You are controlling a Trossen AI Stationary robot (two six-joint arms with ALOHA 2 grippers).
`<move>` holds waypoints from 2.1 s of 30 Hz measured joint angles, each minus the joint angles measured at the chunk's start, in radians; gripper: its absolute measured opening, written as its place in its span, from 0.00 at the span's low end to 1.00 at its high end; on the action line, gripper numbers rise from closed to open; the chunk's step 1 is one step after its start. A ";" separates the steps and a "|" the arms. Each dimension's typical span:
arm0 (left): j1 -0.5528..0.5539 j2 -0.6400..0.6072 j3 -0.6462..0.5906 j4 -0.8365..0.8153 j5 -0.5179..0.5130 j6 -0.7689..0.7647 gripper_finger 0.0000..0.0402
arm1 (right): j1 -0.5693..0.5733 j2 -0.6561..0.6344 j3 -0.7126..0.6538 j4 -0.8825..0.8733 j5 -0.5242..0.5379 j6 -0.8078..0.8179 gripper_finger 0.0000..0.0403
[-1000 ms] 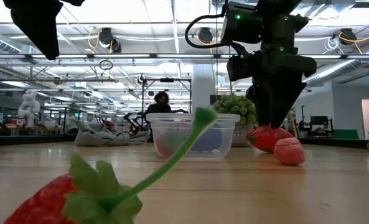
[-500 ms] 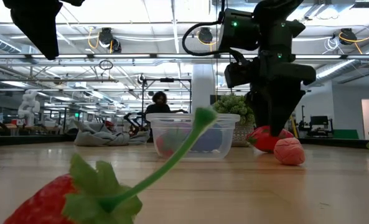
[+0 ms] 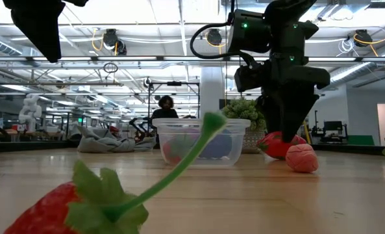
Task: Pick and placing Produce into tupperware
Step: Put the dragonfruit into the transparent bin
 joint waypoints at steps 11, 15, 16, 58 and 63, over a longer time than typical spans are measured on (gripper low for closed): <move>0.000 0.000 0.000 0.000 0.001 0.000 0.49 | 0.000 0.000 0.000 -0.003 0.000 0.023 0.69; 0.000 0.000 0.000 0.000 0.001 0.000 0.49 | 0.000 0.000 0.000 -0.003 0.000 0.026 0.67; 0.000 0.000 0.000 0.000 0.002 -0.001 0.49 | 0.000 0.000 0.000 -0.003 0.000 0.026 0.66; 0.000 0.000 0.000 0.004 0.001 -0.003 0.49 | 0.000 -0.089 0.000 -0.031 0.000 0.026 0.52; 0.000 0.000 0.000 0.012 0.001 -0.002 0.49 | 0.000 -0.153 0.000 -0.057 0.000 0.040 0.53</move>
